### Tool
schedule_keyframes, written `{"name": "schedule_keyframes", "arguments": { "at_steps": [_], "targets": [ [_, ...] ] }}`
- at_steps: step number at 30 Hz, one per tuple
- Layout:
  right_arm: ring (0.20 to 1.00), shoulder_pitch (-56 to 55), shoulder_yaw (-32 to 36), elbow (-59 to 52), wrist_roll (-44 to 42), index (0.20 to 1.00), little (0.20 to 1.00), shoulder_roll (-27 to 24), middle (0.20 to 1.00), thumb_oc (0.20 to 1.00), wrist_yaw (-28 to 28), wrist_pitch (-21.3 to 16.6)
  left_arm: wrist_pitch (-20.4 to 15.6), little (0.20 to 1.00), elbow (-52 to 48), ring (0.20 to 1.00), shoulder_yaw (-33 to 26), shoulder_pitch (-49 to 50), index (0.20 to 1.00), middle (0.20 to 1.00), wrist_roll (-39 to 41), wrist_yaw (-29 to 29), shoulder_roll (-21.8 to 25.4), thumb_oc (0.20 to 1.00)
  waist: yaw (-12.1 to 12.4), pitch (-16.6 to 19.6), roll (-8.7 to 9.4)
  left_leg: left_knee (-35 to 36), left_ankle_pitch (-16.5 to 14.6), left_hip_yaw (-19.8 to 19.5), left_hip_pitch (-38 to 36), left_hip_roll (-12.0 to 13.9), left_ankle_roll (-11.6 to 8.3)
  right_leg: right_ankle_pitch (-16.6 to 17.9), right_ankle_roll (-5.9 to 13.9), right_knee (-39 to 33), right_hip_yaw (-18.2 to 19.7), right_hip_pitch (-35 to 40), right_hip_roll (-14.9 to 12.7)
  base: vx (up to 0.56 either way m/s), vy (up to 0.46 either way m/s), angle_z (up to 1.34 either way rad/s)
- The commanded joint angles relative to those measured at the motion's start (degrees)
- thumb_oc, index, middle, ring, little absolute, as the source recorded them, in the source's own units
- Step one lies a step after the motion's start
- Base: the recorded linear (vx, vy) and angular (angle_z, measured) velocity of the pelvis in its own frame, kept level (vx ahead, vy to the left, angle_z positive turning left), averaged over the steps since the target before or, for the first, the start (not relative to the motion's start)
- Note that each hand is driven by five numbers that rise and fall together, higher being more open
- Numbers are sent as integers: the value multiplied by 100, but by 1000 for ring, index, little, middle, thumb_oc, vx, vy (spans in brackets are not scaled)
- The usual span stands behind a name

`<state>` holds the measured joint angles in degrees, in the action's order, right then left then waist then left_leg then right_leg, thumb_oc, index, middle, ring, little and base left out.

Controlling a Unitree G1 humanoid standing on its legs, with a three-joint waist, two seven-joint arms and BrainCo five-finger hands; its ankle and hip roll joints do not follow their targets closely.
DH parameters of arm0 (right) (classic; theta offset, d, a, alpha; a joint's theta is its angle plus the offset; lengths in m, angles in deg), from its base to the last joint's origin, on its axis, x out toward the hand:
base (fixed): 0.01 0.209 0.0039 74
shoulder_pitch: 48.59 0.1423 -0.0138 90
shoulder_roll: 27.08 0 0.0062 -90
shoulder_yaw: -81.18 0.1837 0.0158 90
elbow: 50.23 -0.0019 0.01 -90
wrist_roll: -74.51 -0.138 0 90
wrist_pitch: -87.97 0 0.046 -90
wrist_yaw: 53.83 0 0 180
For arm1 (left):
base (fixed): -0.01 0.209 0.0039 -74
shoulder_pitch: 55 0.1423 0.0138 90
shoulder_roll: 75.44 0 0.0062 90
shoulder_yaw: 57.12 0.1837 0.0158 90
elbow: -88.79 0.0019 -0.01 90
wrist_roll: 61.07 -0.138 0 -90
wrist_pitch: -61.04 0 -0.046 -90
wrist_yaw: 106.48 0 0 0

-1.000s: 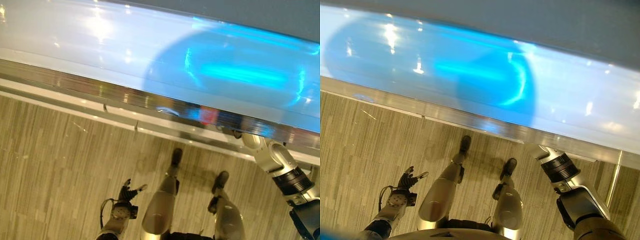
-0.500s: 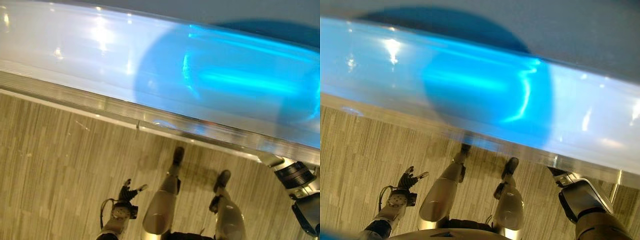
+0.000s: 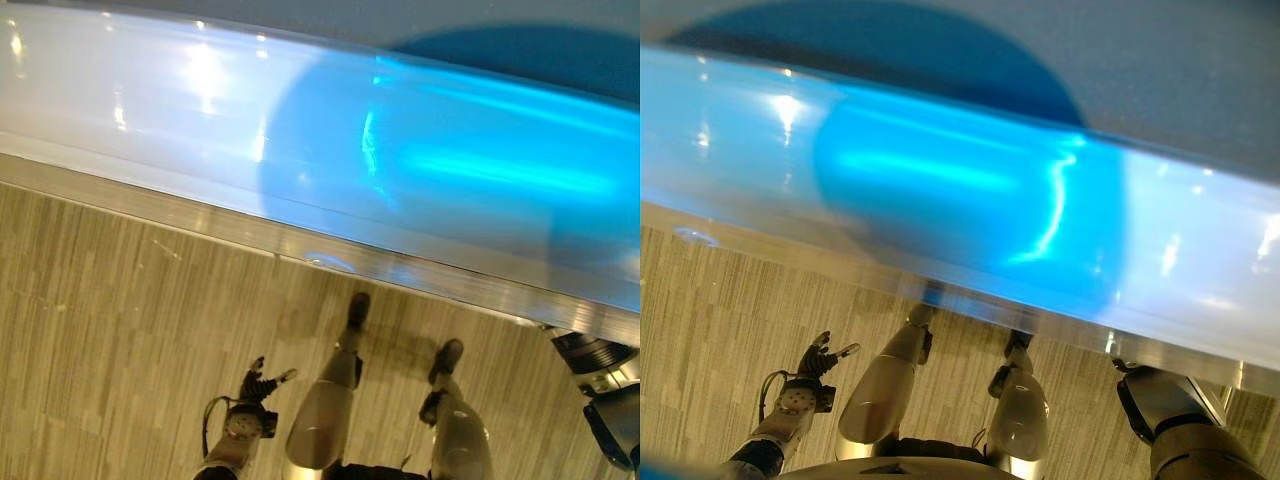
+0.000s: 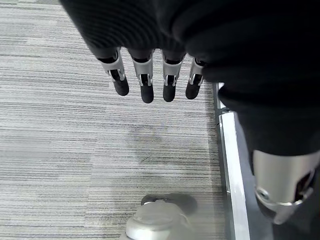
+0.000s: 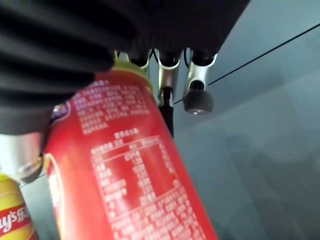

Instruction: Put the goods on the table back onto the shelves and tidy them up.

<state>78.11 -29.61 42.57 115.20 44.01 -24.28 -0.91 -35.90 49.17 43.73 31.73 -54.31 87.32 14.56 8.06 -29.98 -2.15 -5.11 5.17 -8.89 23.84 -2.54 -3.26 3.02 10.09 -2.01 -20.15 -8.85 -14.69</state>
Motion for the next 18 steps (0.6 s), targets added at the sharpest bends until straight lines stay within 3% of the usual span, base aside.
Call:
{"name": "schedule_keyframes", "arguments": {
  "at_steps": [1,18],
  "targets": [
    [200,242,-74,-195,158,200,200,9,200,200,304,-109,-31,1000,229,1000,96,15,1000,1000,257,177,50,1000,-18,353,51,-416,-912,124,-241,470,-172,-242,222,669,258,-279,-476,0,0,0],
    [200,314,-219,-150,96,200,200,159,200,200,302,-128,-40,1000,297,1000,99,3,1000,1000,287,231,2,1000,30,356,20,-398,-906,108,-261,436,-174,-230,232,669,200,-256,-505,0,0,0]
  ]
}}
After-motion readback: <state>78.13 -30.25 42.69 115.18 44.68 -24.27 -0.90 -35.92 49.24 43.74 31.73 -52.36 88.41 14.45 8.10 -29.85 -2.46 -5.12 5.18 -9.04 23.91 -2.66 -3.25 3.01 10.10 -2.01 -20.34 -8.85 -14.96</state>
